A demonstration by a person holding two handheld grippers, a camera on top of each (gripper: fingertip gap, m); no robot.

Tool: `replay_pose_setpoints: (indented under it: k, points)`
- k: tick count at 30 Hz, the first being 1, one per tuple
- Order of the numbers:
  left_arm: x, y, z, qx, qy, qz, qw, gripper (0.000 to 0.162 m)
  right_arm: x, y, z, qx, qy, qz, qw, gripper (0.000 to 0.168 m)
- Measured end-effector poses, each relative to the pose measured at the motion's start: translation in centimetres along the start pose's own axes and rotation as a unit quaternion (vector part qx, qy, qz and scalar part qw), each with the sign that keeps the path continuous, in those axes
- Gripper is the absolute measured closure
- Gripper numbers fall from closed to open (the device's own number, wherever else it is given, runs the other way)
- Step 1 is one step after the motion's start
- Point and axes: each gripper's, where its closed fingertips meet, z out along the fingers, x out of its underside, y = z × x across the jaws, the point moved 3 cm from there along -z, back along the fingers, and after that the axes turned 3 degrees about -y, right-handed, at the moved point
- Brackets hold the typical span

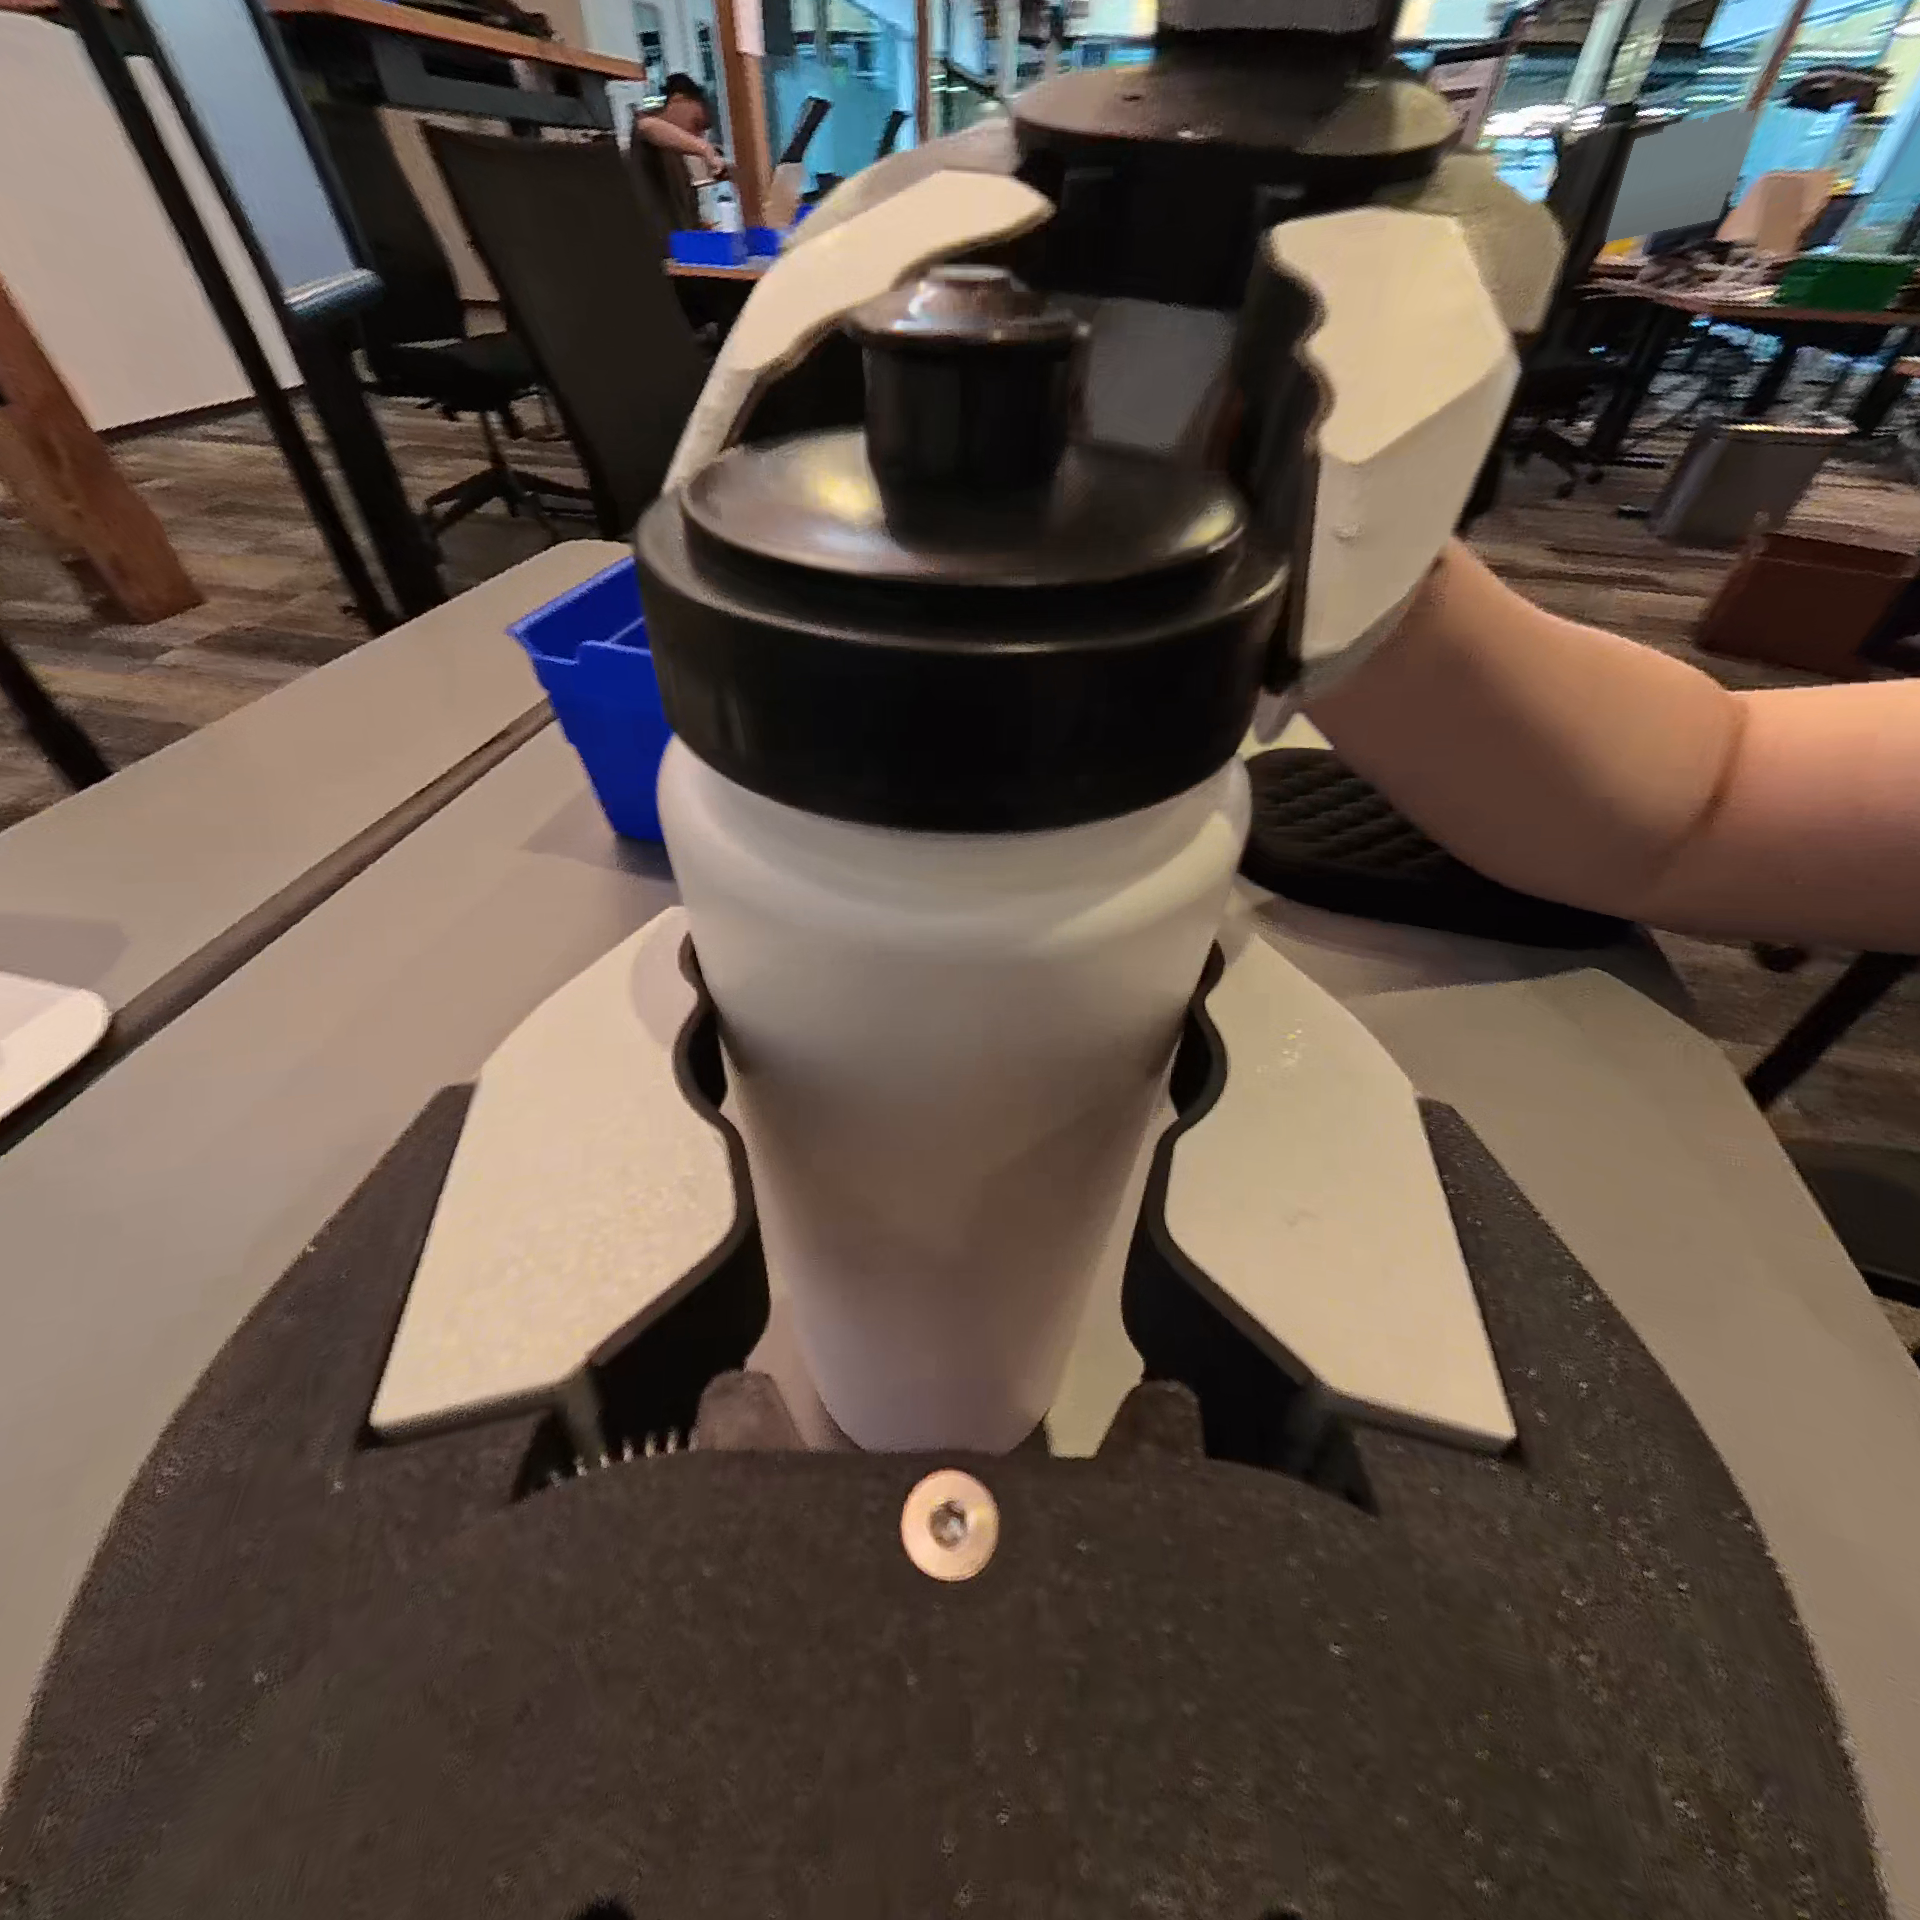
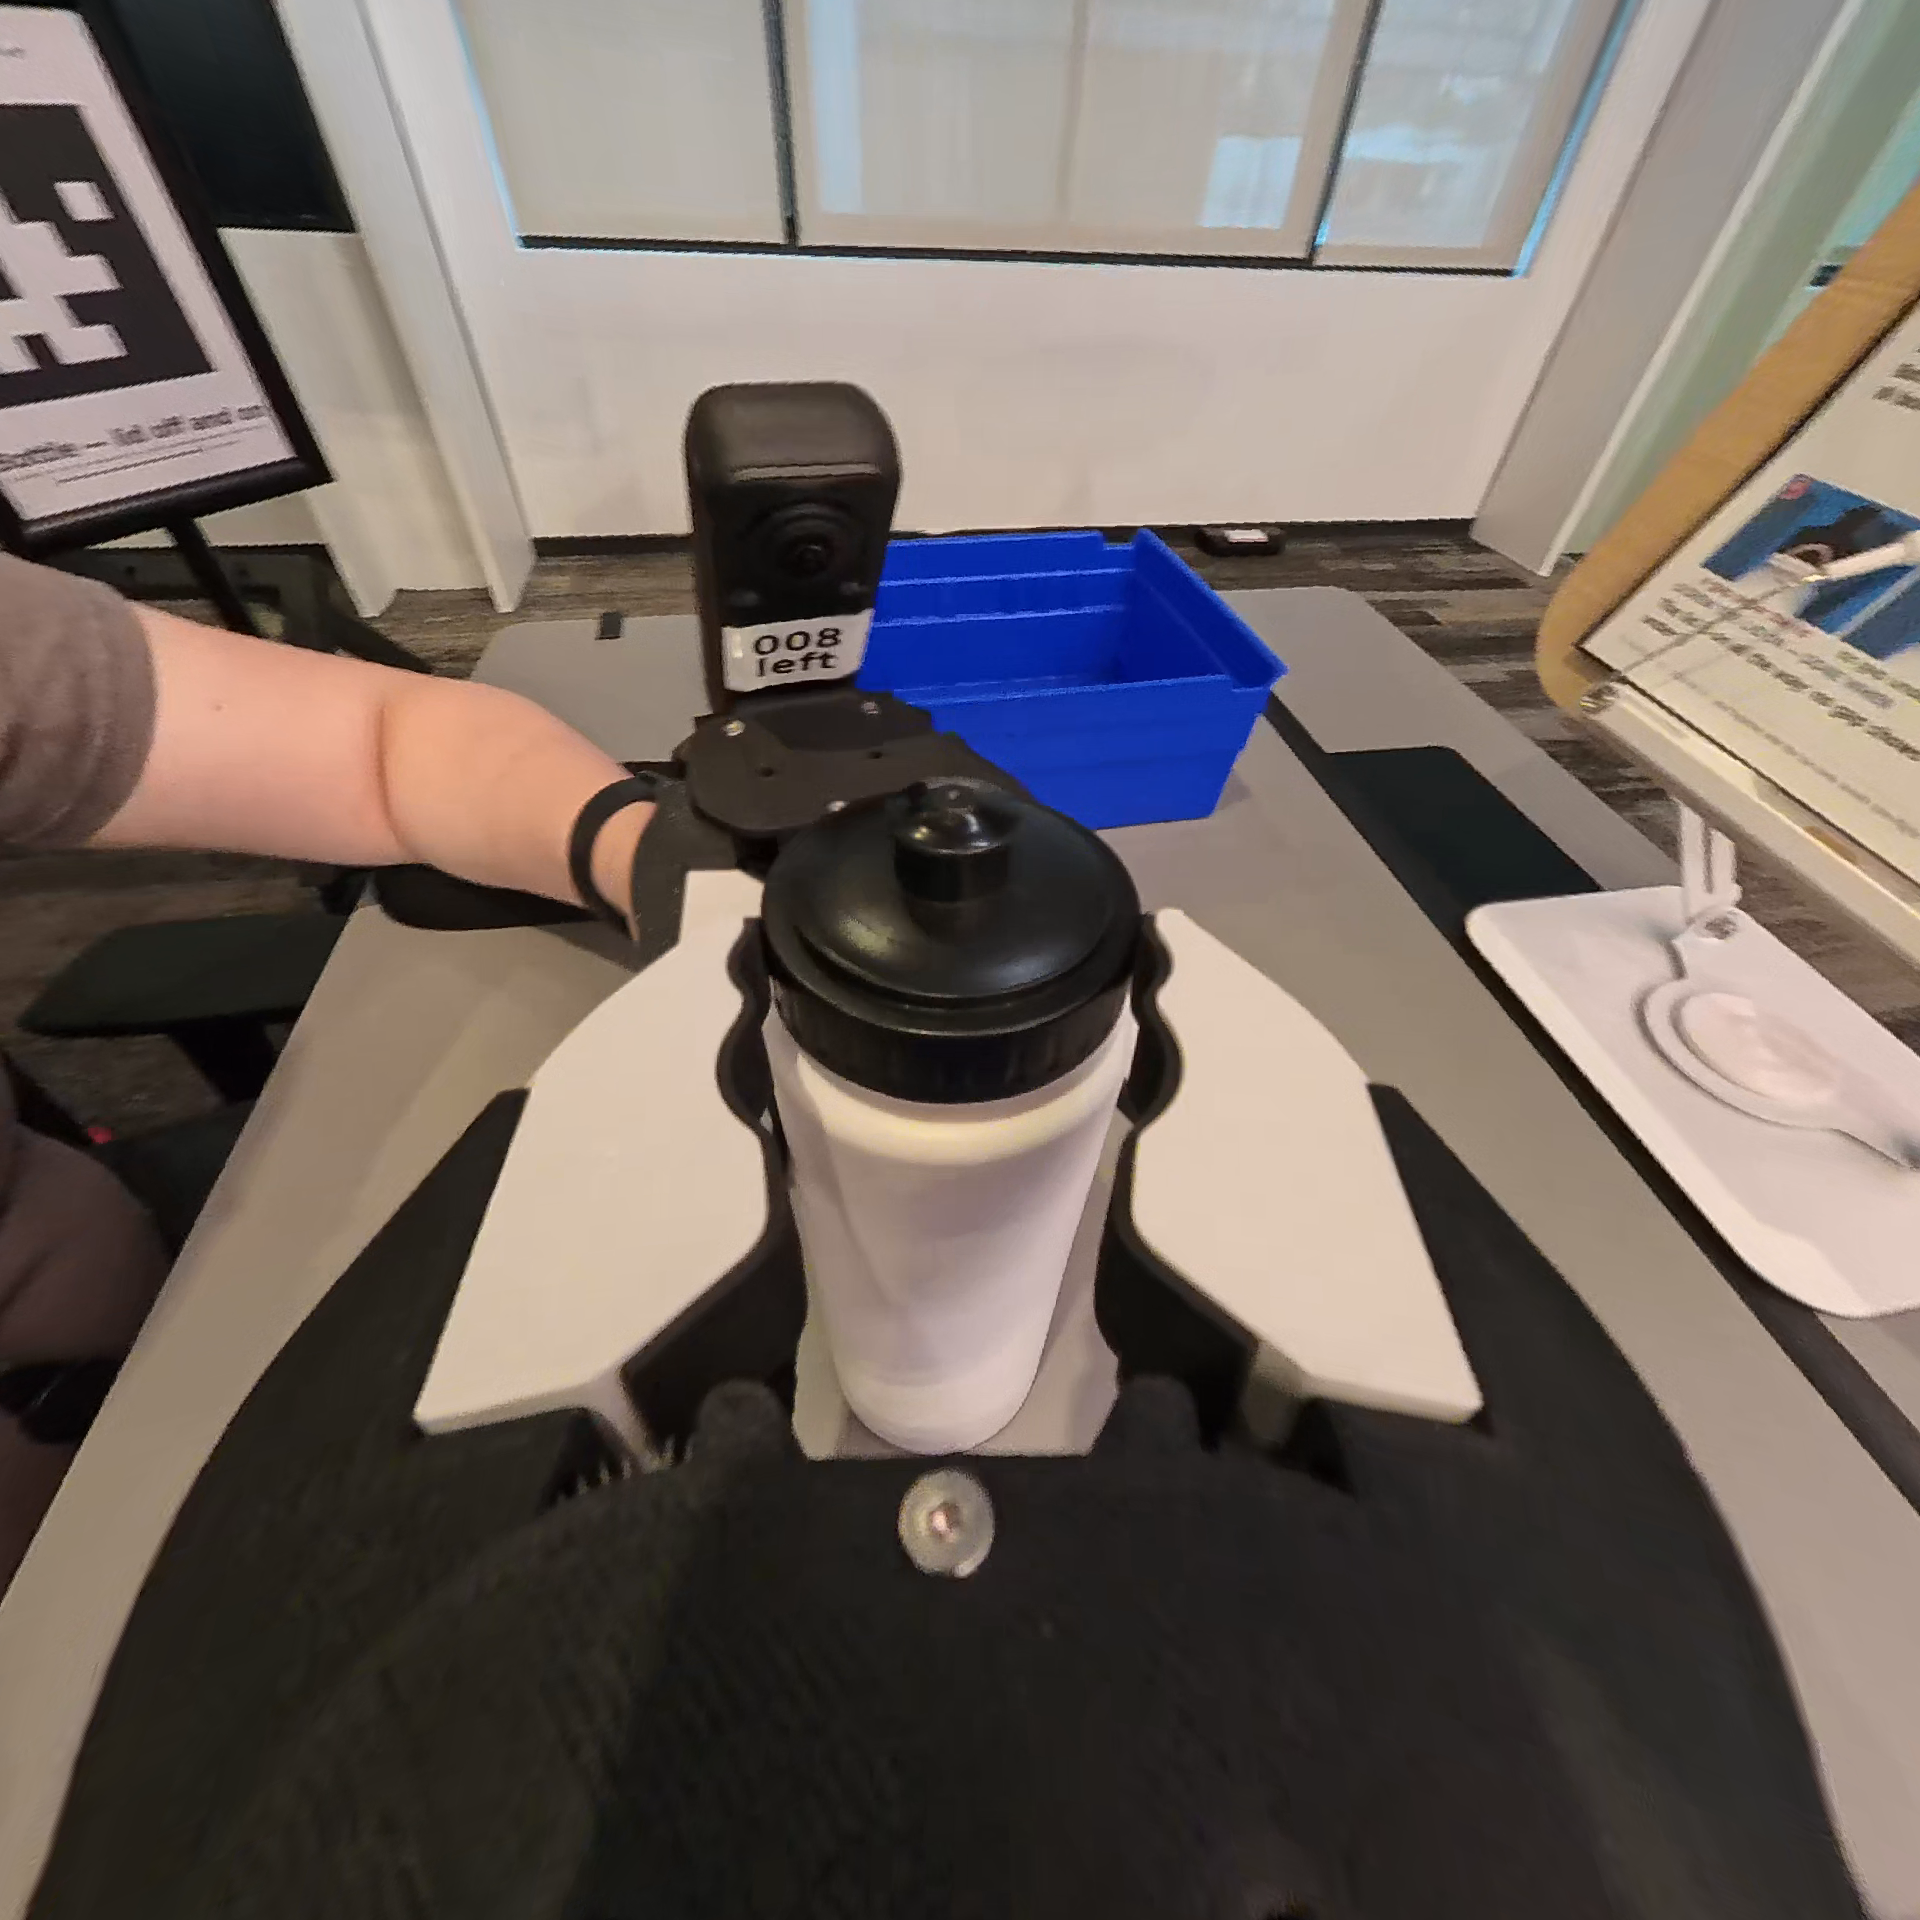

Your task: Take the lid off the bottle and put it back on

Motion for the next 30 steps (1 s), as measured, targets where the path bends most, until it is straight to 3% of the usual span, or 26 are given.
replay_pose_setpoints:
  k: [8, 12, 15, 21, 27, 30]
  points:
    - [0.0, 2.0, -0.8, -0.129, 0.011, -0.017, 0.991, 0.076, -0.1, -0.7, 1.5, 0.177, -0.012, 0.027, 0.984, 0.099]
    - [0.0, 2.0, -0.8, -0.147, 0.018, -0.015, 0.989, 0.076, -0.1, -0.5, 1.6, 0.221, -0.004, 0.030, 0.975, 0.099]
    - [0.0, 1.8, -0.7, -0.115, 0.009, -0.012, 0.993, 0.076, -0.2, -0.5, 1.4, 0.184, 0.019, 0.021, 0.982, 0.099]
    - [0.0, 1.0, -0.3, -0.039, -0.003, 0.001, 0.999, 0.076, -0.2, -0.5, -0.2, 0.034, 0.020, -0.002, 0.999, 0.086]
    - [0.0, 0.4, -0.1, -0.009, -0.004, 0.006, 1.000, 0.076, 0.3, -0.6, -0.3, -0.022, -0.019, 0.000, 1.000, 0.088]
    - [0.0, 0.3, -0.1, -0.011, 0.000, 0.006, 1.000, 0.076, 0.1, -0.2, -0.1, -0.023, -0.030, -0.014, 0.999, 0.100]
